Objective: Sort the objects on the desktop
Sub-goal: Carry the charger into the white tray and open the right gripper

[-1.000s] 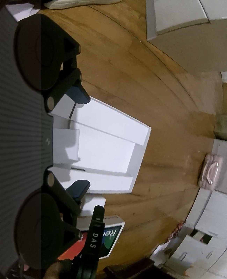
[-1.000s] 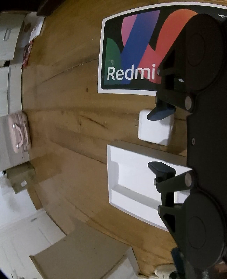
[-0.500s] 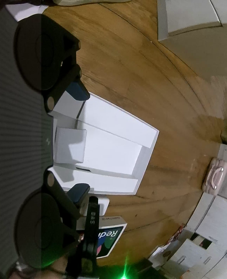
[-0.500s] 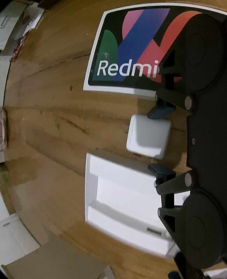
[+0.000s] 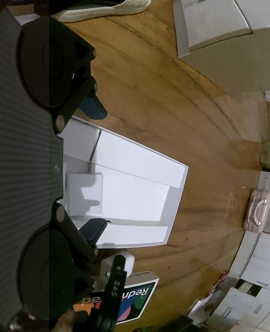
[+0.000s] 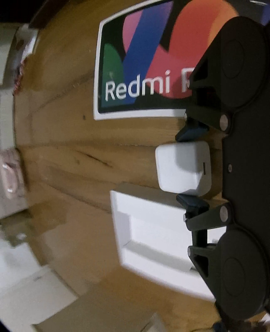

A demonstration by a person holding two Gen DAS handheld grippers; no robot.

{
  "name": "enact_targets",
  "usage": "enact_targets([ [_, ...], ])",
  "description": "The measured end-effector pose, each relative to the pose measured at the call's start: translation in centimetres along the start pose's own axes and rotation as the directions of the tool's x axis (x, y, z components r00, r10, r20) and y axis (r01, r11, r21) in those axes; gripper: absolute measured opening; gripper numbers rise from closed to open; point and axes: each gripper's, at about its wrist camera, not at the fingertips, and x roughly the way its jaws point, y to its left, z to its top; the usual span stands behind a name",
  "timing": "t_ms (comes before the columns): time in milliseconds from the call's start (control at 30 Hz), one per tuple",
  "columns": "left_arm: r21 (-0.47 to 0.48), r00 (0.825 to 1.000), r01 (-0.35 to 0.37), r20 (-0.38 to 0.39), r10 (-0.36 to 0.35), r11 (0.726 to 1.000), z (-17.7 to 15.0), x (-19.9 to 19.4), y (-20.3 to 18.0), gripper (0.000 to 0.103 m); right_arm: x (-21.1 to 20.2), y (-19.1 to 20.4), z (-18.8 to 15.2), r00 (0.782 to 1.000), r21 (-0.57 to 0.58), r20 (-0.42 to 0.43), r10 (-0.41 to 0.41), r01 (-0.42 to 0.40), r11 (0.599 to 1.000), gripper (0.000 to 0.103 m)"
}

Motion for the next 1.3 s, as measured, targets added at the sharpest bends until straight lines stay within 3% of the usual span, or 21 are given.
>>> enact_targets([
  [167,0.045,1.0,-0.006,-0.024,0.007,0.999,1.3,0.4,-0.9,0.103,-1.9,1.1,-0.6,0.989,-0.038,0.041,0.143,-0.142,0.989,0.061],
  [333,0.154,1.0,-0.007,-0.021,0.011,0.988,4.0,0.8,-3.0,0.103,-2.2,1.4,-0.1,0.98,-0.044,0.055,0.191,-0.189,0.981,0.061],
  [433,0.257,0.996,-0.083,0.033,0.077,0.963,4.7,0.3,-3.9,0.103,-2.1,1.9,0.1,0.977,-0.031,0.055,0.205,-0.204,0.978,0.061],
  [633,0.261,0.998,-0.048,0.038,0.04,0.964,5.9,0.0,-2.0,0.103,-1.8,3.1,0.0,0.969,-0.051,0.054,0.242,-0.239,0.97,0.061],
  [733,0.225,0.997,-0.047,0.078,0.03,0.973,6.2,0.0,-0.7,0.103,-1.2,4.6,-0.2,0.971,-0.098,0.033,0.235,-0.231,0.968,0.061],
  [900,0.276,0.992,0.058,0.09,-0.086,0.96,5.4,0.4,-1.4,0.103,-0.2,6.8,-0.6,0.983,-0.175,0.0,0.182,-0.179,0.968,0.061],
  [1000,0.357,0.989,0.054,0.111,-0.1,0.933,4.8,0.0,-2.8,0.103,0.4,8.1,-0.5,0.987,-0.194,-0.002,0.158,-0.155,0.969,0.061],
  [1200,0.346,0.983,0.096,0.114,-0.143,0.933,5.4,0.0,-1.9,0.103,1.9,10.6,-1.0,0.99,-0.268,-0.022,0.139,-0.14,0.953,0.061],
  [1300,0.37,0.99,0.046,0.105,-0.09,0.928,5.1,1.1,-2.1,0.103,2.7,10.9,-1.2,0.992,-0.251,-0.029,0.122,-0.125,0.96,0.061],
])
